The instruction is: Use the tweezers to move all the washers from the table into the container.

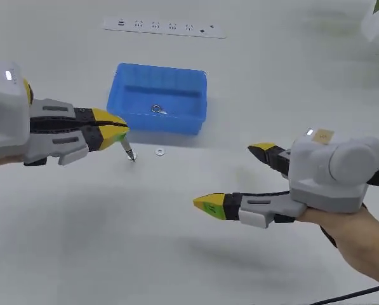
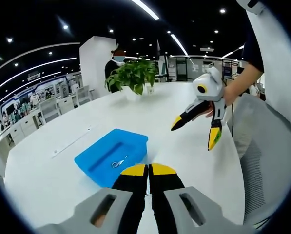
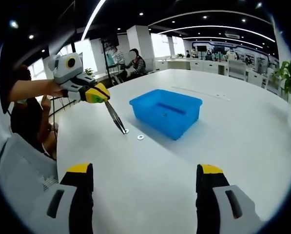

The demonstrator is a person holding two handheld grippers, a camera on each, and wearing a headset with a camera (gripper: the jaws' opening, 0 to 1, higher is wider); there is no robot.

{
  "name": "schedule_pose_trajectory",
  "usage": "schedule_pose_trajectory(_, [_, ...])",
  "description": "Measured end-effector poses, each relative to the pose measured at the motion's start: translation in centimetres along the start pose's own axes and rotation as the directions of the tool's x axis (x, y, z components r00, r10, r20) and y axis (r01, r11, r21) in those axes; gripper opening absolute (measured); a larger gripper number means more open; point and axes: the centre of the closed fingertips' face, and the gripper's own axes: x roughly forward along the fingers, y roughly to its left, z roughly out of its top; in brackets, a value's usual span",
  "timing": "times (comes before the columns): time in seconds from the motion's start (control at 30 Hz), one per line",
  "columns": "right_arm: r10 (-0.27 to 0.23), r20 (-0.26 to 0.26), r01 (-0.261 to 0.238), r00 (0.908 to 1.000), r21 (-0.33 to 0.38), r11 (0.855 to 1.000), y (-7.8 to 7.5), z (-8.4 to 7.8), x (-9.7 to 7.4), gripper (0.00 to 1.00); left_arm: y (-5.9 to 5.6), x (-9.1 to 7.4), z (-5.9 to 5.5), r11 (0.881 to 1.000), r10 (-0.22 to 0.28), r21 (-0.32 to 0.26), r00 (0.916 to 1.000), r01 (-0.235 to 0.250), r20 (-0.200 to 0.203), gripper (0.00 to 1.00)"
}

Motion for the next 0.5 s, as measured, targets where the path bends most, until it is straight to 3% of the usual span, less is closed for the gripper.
schedule_pose_trajectory(0.17, [0.066, 0.009, -0.066, 0.9978, -0.016, 0.998, 1.3, 1.0, 1.1, 0.7, 0.1, 0.1, -0.2, 1.0, 0.008, -0.007, 0.9999, -0.008, -0.01, 0.05])
schedule_pose_trajectory(0.33, [0.161, 0.004, -0.16, 0.987, -0.07, 0.985, 2.8, 2.6, 3.1, 0.57, 0.1, 0.3, -0.3, 1.0, 0.007, -0.016, 0.9997, -0.007, -0.024, 0.05])
schedule_pose_trajectory(0.4, [0.2, 0.005, -0.199, 0.9797, -0.108, 0.974, 3.5, 3.7, 4.3, 0.52, 0.1, 0.4, -0.3, 1.0, 0.009, -0.017, 0.9996, -0.01, -0.028, 0.05])
schedule_pose_trajectory(0.5, [0.266, -0.021, -0.265, 0.9637, -0.197, 0.944, 4.9, 5.0, 6.6, 0.47, 0.2, 0.6, -0.3, 1.0, 0.009, -0.013, 0.9992, -0.01, -0.038, 0.05])
